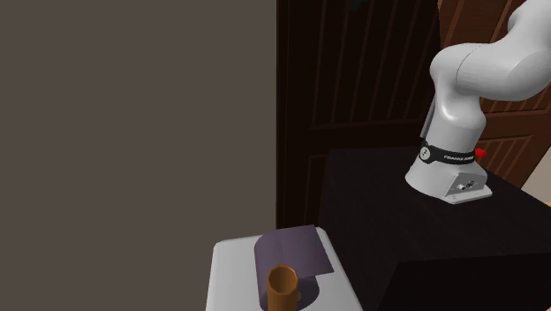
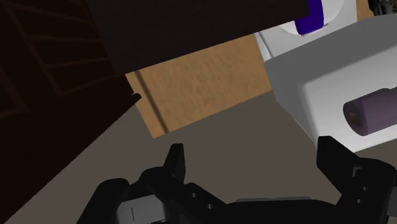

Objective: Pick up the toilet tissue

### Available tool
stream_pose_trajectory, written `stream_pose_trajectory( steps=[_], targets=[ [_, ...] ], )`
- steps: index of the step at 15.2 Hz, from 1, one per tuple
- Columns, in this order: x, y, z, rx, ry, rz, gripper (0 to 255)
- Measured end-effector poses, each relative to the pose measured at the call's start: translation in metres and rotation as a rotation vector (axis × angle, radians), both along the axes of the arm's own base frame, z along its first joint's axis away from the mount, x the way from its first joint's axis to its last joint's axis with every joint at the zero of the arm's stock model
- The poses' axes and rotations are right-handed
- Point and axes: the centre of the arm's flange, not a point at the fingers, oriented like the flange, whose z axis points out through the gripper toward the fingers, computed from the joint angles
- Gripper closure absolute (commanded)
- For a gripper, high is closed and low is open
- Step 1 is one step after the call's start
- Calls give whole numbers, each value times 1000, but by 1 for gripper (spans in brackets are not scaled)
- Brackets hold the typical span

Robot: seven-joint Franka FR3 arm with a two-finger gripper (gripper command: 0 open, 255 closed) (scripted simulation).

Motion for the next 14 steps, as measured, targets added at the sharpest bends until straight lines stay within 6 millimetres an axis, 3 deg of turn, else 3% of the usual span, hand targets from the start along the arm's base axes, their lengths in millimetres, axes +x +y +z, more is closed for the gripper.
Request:
stream_pose_trajectory(
  steps=[2,4,8,14],
  targets=[
    [1,-2,-7,18,0,-5,0],
    [4,-9,-28,80,-1,-24,0],
    [11,-19,-84,232,-3,-68,0],
    [24,-16,-165,466,-7,-138,0]
  ],
)
